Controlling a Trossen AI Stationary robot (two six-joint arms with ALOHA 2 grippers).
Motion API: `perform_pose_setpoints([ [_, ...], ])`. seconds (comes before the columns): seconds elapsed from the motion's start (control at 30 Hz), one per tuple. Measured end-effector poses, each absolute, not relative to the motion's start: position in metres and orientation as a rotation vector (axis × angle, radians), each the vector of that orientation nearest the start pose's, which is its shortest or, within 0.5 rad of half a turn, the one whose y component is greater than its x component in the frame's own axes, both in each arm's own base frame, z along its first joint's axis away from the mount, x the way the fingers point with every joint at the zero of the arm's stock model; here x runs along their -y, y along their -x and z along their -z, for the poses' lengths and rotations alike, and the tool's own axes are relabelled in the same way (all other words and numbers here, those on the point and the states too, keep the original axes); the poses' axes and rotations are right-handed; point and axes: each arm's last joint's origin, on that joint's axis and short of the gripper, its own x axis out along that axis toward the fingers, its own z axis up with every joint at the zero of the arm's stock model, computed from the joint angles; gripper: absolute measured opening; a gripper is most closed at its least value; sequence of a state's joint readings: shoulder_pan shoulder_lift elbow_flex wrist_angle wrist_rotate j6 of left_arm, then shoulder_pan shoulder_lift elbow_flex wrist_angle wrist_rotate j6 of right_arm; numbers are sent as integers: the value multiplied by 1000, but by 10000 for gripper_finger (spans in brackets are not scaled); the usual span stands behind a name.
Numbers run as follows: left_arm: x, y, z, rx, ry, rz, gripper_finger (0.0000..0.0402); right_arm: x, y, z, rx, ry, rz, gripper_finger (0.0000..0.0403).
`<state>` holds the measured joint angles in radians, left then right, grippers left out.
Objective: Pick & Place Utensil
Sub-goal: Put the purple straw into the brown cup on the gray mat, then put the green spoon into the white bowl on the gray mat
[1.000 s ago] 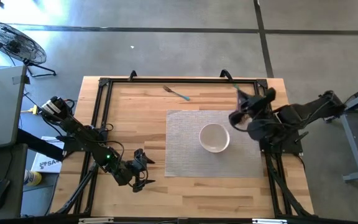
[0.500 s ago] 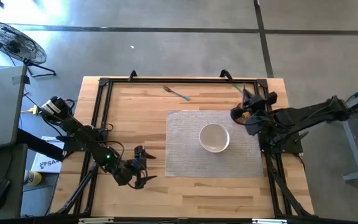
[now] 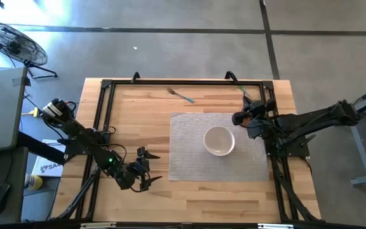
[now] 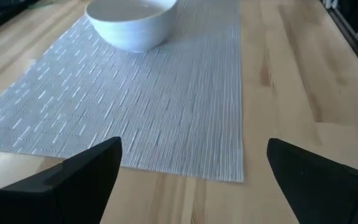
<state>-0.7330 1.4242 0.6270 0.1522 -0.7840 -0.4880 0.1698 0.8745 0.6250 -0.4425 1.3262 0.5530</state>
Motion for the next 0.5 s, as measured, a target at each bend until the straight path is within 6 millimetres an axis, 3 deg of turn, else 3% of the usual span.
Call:
perform_pose_setpoints([
  [0.5, 169, -218, -192, -321, 68, -108, 396, -1, -169, -299, -233, 0, 1079, 85],
])
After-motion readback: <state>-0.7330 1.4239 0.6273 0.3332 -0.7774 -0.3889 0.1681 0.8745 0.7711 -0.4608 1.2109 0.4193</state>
